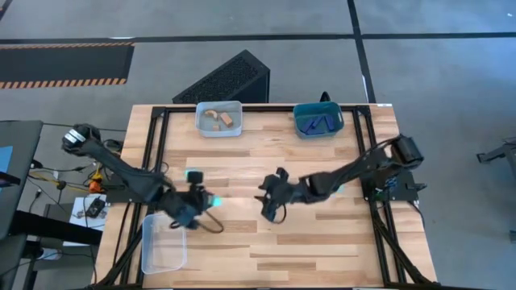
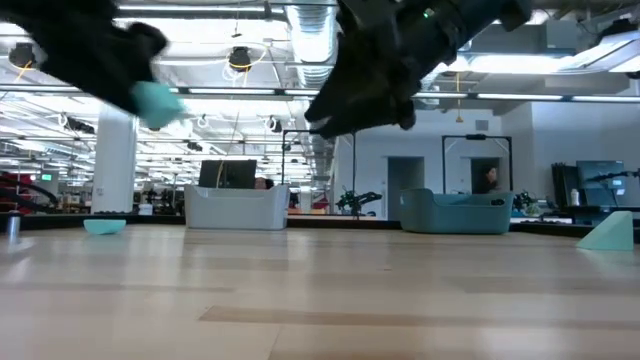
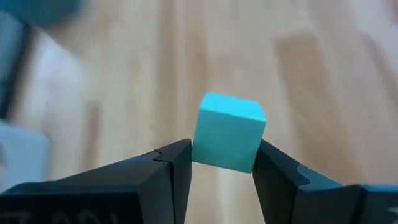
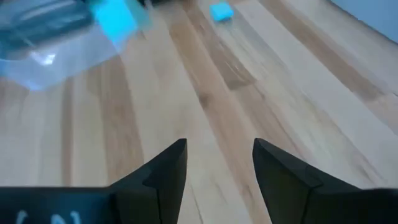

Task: Sort & place blocks by color
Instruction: Put the light blue block into the transparent bin

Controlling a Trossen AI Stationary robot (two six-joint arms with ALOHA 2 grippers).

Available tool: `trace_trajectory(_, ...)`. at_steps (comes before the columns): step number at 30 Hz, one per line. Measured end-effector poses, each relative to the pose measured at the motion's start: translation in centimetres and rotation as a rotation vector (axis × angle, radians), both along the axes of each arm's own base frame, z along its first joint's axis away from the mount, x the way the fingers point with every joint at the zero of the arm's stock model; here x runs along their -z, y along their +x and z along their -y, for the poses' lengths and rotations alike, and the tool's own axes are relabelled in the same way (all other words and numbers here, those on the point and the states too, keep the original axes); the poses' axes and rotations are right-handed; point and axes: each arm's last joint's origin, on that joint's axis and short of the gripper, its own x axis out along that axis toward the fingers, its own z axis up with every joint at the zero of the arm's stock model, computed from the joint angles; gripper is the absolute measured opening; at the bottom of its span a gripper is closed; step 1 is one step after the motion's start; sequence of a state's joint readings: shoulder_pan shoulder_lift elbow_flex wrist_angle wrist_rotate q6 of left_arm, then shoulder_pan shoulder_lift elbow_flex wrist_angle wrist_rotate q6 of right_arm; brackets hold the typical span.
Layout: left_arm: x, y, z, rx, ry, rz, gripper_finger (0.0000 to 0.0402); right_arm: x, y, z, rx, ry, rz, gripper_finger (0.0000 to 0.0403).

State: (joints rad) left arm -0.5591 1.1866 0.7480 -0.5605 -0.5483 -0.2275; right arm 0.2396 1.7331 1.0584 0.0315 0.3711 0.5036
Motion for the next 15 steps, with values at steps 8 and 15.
trace_trajectory(8,-2.8,-5.4,4.1,0.046,-0.314,-0.359,0.0115,3.6,2.3,-3.4,-0.03,-0.075,0.159,0.0208)
trace_trajectory(15,-2.6,-8.3,6.0,0.081,-0.376,-0.466,0.0124,4.7,6.5,-3.2,-0.14,-0.18,0.268,0.0202)
